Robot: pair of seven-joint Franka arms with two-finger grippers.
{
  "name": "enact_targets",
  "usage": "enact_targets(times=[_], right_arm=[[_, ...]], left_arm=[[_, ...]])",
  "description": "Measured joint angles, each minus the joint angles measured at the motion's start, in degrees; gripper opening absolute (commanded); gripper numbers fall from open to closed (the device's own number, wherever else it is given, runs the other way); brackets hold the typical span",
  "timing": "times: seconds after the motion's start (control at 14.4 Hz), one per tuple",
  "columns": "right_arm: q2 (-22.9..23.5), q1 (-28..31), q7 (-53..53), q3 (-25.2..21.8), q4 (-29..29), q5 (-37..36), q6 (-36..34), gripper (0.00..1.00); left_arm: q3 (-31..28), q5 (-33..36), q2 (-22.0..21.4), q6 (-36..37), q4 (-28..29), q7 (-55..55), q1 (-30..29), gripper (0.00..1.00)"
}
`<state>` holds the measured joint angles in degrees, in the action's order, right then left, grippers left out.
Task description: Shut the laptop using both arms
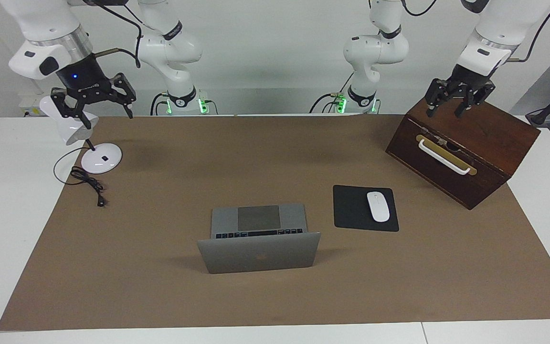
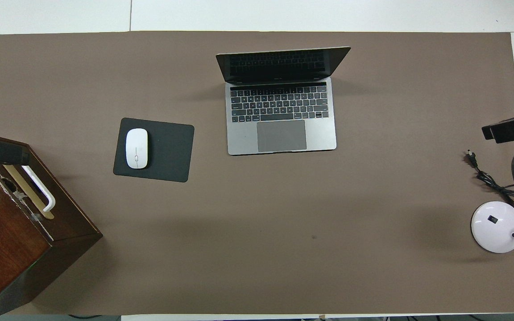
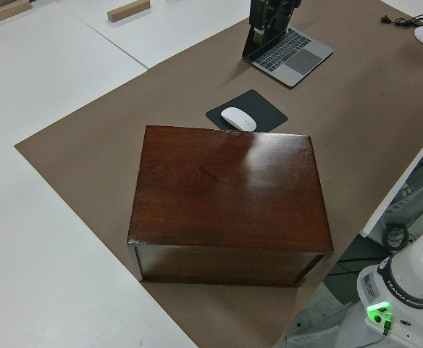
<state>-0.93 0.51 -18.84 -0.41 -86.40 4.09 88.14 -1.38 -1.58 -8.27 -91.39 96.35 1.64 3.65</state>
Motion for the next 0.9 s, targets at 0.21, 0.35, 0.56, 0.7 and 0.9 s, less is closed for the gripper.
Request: enact_targets(times=[0.21,0.35,0.56,0.7,0.9], right_arm=[[-0.4,-0.2,-0.4,0.9,-0.7,2.3,-0.2,1.00],[-0.6,-0.2,-0.9,1.8,-0.8,2.7,-0.2,1.00],[-0.7,-0.2,-4.5,3.4,-0.9,2.7,2.1,0.78],[-0.6,-0.2,-7.1,4.2,-1.3,2.7,4.5,0.37],[1.1,-0.2,-11.6,4.4,-1.5,2.4,7.0,0.00]], left_arm=[[-0.2,0.0,0.0,-2.2,0.0,-0.1,-0.1,0.00],[-0.1,0.0,0.0,-4.9,0.2,-0.2,-0.1,0.00],[0.3,-0.3,0.3,-11.1,1.0,-0.2,0.3,0.00],[0.6,-0.4,0.6,-14.7,1.7,-0.1,1.6,0.00],[0.9,-2.3,0.2,-22.5,6.7,-0.1,4.5,0.00]])
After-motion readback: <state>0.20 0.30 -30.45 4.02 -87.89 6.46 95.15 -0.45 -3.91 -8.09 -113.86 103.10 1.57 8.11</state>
